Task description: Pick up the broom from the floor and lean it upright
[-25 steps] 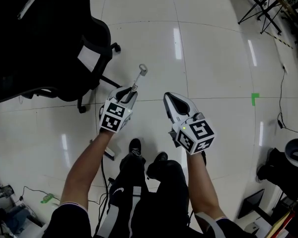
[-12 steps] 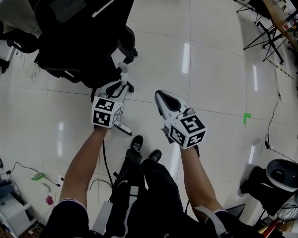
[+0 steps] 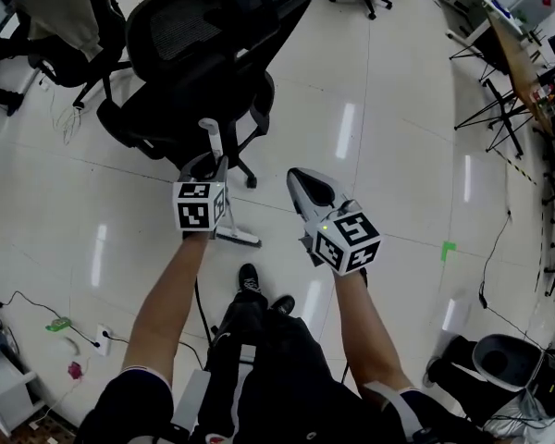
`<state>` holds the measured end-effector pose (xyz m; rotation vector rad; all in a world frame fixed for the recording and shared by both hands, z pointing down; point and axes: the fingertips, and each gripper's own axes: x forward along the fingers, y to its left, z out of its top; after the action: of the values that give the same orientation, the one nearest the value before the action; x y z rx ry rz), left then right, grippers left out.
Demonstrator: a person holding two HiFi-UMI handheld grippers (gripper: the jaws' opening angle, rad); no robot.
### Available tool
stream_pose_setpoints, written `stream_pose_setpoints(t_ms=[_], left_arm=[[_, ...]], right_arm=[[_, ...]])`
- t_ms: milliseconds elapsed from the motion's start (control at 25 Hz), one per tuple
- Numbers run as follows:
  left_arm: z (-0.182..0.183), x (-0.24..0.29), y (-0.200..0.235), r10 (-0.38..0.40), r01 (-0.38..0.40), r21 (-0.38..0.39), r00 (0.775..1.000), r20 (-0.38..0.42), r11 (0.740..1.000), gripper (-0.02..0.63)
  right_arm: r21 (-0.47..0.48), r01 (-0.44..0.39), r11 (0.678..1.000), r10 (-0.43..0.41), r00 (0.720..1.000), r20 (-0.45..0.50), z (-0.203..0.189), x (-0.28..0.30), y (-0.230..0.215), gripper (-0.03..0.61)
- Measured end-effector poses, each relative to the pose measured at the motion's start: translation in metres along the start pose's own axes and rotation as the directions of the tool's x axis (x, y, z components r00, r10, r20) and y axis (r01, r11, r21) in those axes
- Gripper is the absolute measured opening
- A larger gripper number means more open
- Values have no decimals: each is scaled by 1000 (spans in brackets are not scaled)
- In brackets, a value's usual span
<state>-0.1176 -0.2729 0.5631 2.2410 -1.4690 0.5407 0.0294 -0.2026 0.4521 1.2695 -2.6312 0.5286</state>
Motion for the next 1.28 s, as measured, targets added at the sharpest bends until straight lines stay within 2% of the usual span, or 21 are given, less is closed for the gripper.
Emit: stream_pose_setpoints(t_ms=[240, 400, 680, 840, 1080, 1280], left_arm=[[14, 31, 40, 35, -35, -81, 999, 1, 996, 95], [22, 57, 58, 55, -55, -94, 998, -3, 994, 95], [31, 97, 59, 57, -57, -64, 998, 5, 996, 98], [33, 116, 54, 75, -76, -59, 997, -16, 995, 98], [34, 131, 54, 99, -101, -150, 995, -18, 983, 121], [24, 113, 52, 140, -148, -155, 988, -58, 977, 158]], right_arm=[[-30, 13, 999, -13, 1000, -5, 21, 32, 0, 6], [-29, 13, 999, -14, 999, -33, 20, 45, -6, 6], [-7, -13, 1000, 12, 998, -61, 14, 63, -28, 6], [4, -45, 999, 45, 997, -70, 16, 64, -46, 6], [9, -100, 995, 100, 993, -61, 28, 59, -75, 6], [16, -146, 989, 147, 987, -66, 31, 53, -86, 6]])
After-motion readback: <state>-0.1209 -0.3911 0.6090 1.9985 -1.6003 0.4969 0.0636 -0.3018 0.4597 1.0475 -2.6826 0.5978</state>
